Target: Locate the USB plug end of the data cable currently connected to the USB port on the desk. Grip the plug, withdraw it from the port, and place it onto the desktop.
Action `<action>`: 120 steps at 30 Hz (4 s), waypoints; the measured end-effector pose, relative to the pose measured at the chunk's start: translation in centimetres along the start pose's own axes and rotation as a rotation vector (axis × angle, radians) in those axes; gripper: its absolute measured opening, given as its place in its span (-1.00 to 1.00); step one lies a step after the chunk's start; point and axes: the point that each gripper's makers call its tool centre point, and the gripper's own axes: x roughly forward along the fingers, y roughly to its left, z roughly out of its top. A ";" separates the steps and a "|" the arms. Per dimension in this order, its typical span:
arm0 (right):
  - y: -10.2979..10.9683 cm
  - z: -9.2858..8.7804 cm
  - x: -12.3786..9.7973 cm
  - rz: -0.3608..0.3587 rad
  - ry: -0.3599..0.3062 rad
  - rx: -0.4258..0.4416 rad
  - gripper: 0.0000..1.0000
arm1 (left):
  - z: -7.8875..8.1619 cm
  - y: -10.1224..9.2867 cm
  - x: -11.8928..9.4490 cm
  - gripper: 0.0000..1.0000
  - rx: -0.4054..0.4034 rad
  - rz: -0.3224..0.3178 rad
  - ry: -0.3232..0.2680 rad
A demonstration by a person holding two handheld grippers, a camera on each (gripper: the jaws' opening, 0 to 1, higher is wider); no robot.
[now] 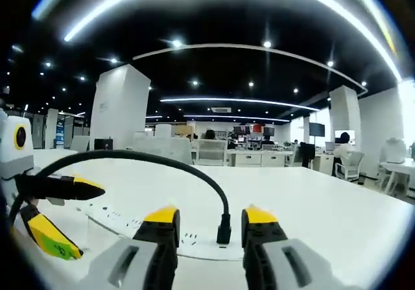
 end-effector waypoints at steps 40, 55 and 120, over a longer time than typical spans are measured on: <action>-1.7 -1.2 2.1 -0.058 0.054 -0.025 -0.33 | -1.0 -1.6 0.9 0.35 0.062 -0.017 -0.024; -1.6 -1.5 1.9 -0.064 0.075 -0.147 -0.48 | -0.8 -1.3 1.1 0.36 0.041 -0.004 -0.033; -1.8 -1.7 1.4 -0.051 0.084 0.183 -0.83 | -1.7 -0.6 1.2 0.25 0.144 0.024 0.016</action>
